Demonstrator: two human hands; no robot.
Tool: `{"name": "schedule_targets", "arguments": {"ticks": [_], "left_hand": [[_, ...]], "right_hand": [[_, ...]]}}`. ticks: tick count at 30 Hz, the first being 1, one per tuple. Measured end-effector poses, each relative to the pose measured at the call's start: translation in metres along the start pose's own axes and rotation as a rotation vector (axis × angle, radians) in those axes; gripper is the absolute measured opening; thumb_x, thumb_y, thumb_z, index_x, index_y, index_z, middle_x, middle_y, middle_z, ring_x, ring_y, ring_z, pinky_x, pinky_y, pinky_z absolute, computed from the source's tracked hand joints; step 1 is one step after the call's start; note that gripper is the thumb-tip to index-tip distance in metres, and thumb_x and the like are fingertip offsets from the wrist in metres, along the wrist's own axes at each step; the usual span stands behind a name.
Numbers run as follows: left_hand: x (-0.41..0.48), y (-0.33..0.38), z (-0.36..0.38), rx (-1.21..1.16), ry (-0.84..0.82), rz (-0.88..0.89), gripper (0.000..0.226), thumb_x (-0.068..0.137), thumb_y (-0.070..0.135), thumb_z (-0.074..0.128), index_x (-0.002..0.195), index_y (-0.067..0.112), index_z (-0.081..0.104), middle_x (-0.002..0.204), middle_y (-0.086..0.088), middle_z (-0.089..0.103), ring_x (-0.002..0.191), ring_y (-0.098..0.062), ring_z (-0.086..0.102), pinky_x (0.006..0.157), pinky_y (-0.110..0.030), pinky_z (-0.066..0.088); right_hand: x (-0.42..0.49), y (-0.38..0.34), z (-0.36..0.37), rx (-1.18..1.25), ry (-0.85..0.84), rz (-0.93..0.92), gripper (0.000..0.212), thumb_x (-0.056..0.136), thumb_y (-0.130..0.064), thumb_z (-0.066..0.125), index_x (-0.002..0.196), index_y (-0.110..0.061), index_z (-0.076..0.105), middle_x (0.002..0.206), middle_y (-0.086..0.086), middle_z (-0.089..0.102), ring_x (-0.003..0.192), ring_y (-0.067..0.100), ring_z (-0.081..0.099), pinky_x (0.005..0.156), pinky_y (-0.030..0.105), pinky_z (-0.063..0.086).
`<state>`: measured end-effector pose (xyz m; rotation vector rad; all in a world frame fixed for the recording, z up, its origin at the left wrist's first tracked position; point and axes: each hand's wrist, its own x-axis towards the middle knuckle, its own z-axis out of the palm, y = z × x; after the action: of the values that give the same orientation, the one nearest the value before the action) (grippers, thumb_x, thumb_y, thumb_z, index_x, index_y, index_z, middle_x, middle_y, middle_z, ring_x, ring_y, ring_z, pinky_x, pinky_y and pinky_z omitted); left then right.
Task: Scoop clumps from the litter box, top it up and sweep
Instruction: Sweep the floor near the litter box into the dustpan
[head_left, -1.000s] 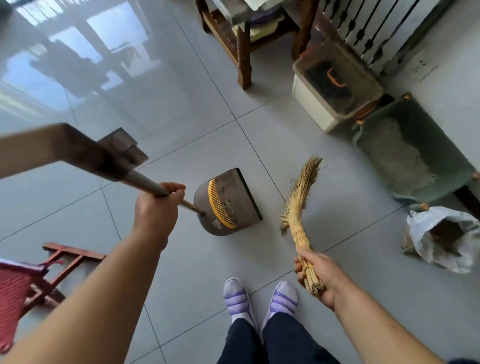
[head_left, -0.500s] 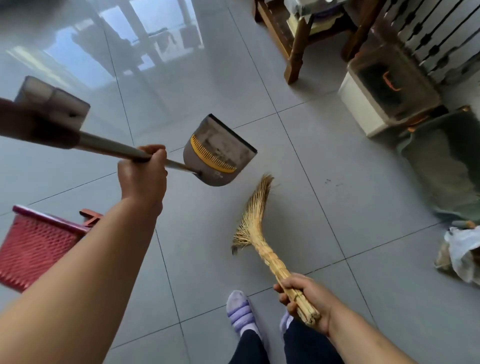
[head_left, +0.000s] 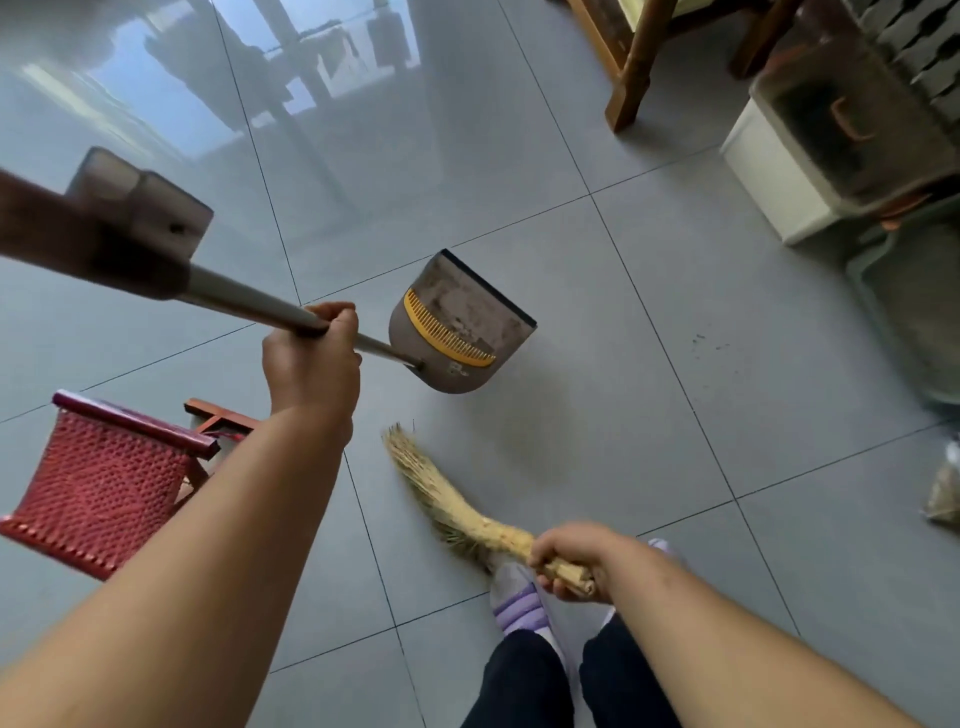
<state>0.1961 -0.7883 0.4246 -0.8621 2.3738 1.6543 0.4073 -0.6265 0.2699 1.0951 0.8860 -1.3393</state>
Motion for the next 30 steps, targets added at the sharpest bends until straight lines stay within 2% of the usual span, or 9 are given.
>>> {"name": "schedule_targets", "arguments": {"ticks": [8,13,22,26,30], "left_hand": [[-0.026,0.007,0.036,-0.027,-0.092,0.001,0.014,0.096,0.019,0.062,0.083,0.024,0.067,0.075,0.002,0.058,0.067,-0.013,0.056,0.074,-0.03,0.054],[-0.046,0.034,0.075,-0.037,-0.119,0.057,0.014,0.094,0.02,0.064,0.082,0.025,0.067,0.073,0.001,0.058,0.066,-0.016,0.057,0.076,-0.034,0.054],[-0.084,0.07,0.161,-0.018,-0.121,0.115,0.017,0.095,0.019,0.063,0.08,0.028,0.067,0.074,0.005,0.06,0.066,-0.012,0.057,0.079,-0.031,0.057],[-0.101,0.077,0.195,0.009,-0.087,0.103,0.019,0.094,0.02,0.062,0.078,0.029,0.066,0.071,0.003,0.058,0.062,-0.012,0.057,0.066,-0.024,0.052],[-0.113,0.08,0.219,0.046,-0.089,0.094,0.02,0.094,0.019,0.062,0.078,0.029,0.066,0.072,0.002,0.058,0.062,-0.012,0.056,0.065,-0.024,0.052]], "right_hand": [[-0.052,0.0,-0.122,0.427,0.1,-0.111,0.01,0.091,0.002,0.047,0.093,0.008,0.054,0.073,0.019,0.054,0.037,0.015,0.054,0.029,0.015,0.04],[-0.078,-0.01,-0.193,0.449,0.162,-0.139,0.014,0.089,-0.001,0.053,0.098,0.008,0.056,0.078,0.018,0.059,0.039,0.015,0.057,0.03,0.017,0.043],[-0.126,-0.022,-0.302,0.46,0.205,-0.165,0.012,0.092,-0.005,0.048,0.088,0.004,0.054,0.068,0.015,0.055,0.032,0.012,0.051,0.028,0.015,0.04],[-0.152,-0.015,-0.342,0.492,0.169,-0.237,0.009,0.094,-0.004,0.049,0.099,0.001,0.056,0.079,0.016,0.056,0.036,0.011,0.054,0.03,0.015,0.042],[-0.169,0.006,-0.367,0.529,0.096,-0.306,0.021,0.092,-0.002,0.053,0.112,-0.008,0.059,0.086,0.018,0.06,0.045,0.012,0.058,0.032,0.018,0.046]]}}
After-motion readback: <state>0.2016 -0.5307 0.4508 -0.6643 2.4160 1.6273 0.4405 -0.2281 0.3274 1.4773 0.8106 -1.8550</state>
